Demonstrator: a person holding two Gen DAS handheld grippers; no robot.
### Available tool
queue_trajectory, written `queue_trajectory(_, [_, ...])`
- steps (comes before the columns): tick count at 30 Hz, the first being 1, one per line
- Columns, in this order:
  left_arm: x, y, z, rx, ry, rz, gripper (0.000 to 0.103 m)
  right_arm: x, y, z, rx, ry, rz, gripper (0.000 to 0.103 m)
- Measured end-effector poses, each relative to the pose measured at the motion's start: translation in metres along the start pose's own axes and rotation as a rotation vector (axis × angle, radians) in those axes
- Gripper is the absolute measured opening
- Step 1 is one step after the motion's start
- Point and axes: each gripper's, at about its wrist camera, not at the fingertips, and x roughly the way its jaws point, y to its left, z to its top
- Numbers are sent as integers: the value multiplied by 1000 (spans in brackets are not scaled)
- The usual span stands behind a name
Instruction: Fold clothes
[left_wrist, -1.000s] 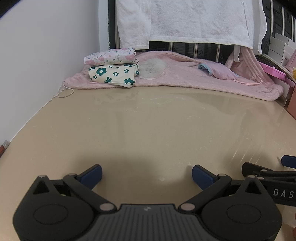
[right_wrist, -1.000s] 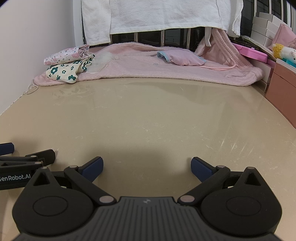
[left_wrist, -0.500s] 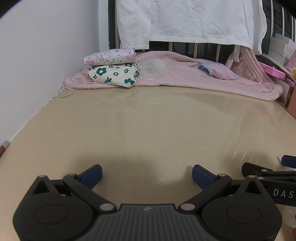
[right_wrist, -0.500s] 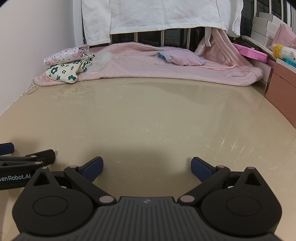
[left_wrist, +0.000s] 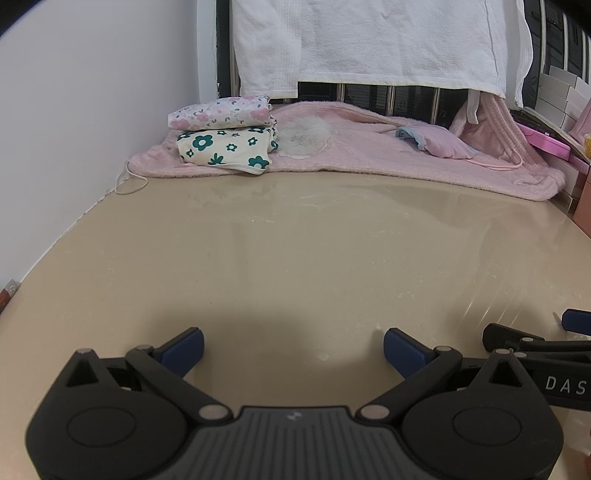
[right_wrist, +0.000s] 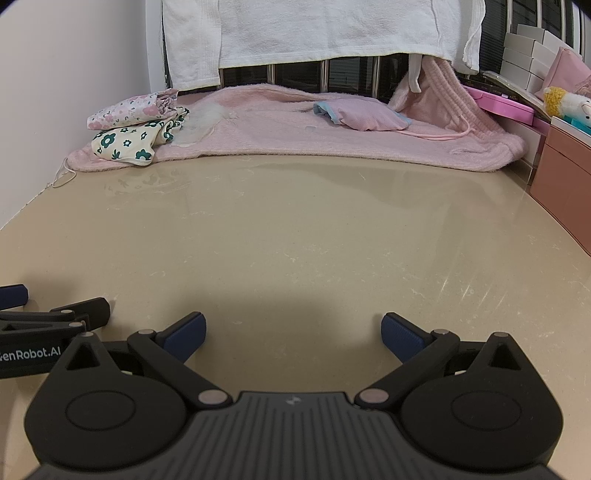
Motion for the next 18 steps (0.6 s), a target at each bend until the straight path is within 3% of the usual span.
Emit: queue_trajectory(18, [0, 0, 3, 0, 0, 0, 103, 0, 1, 0, 0, 0, 0, 103])
